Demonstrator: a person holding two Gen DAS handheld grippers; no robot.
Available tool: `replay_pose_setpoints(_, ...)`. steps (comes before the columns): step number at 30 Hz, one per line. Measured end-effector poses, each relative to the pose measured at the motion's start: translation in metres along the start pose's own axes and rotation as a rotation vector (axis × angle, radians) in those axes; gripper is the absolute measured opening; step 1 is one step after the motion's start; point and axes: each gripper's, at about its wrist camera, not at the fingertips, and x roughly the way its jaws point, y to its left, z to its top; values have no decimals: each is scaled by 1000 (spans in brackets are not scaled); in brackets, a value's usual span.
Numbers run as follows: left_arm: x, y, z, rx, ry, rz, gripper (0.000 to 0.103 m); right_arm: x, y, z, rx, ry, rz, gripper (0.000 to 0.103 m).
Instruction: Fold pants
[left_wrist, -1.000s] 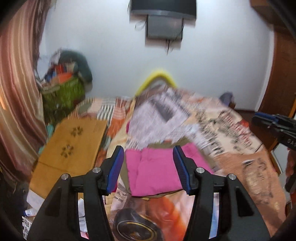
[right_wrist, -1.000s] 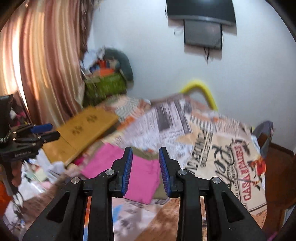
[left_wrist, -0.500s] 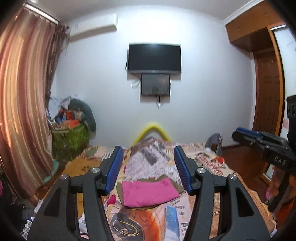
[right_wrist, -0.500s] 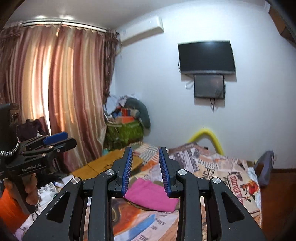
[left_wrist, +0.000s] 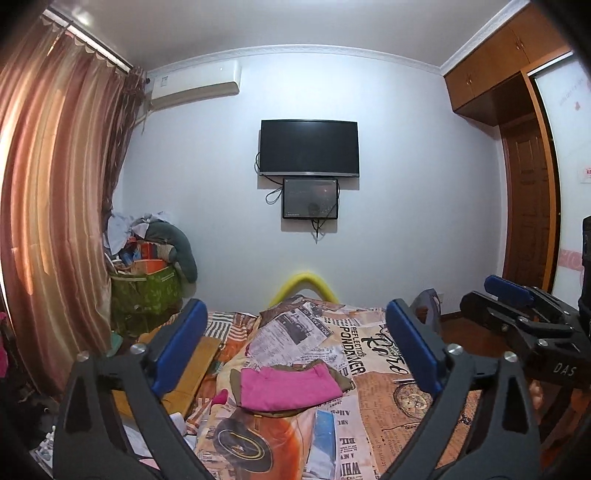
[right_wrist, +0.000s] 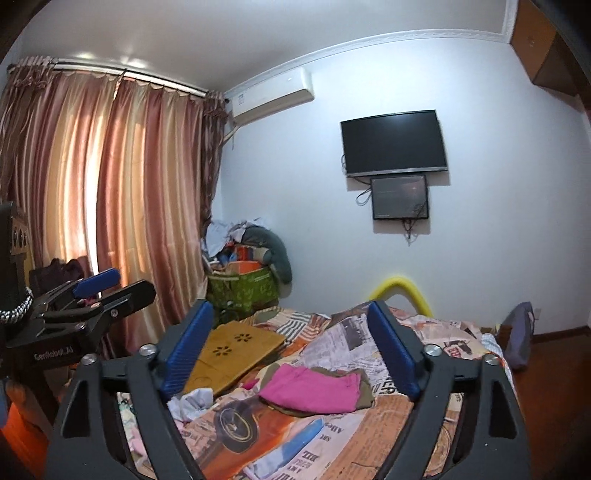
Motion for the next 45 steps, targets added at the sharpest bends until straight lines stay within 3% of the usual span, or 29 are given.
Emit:
replay_pose_setpoints(3, -3, -1, -2, -12, 6, -19, 103, -5, -3, -1, 22, -2, -12, 99)
replay_pose_setpoints(6, -6, -5, -4, -10, 5, -19, 103, -12, -1, -4, 26, -10, -33, 102)
replay_pose_setpoints(14, -6, -6, -9, -14, 17, -23, 103, -18, 1, -9, 14, 1, -67, 103)
replay_pose_setpoints(45, 17, 0, -24, -35, 75, -15, 103, -19, 4, -10, 8, 41, -61, 103)
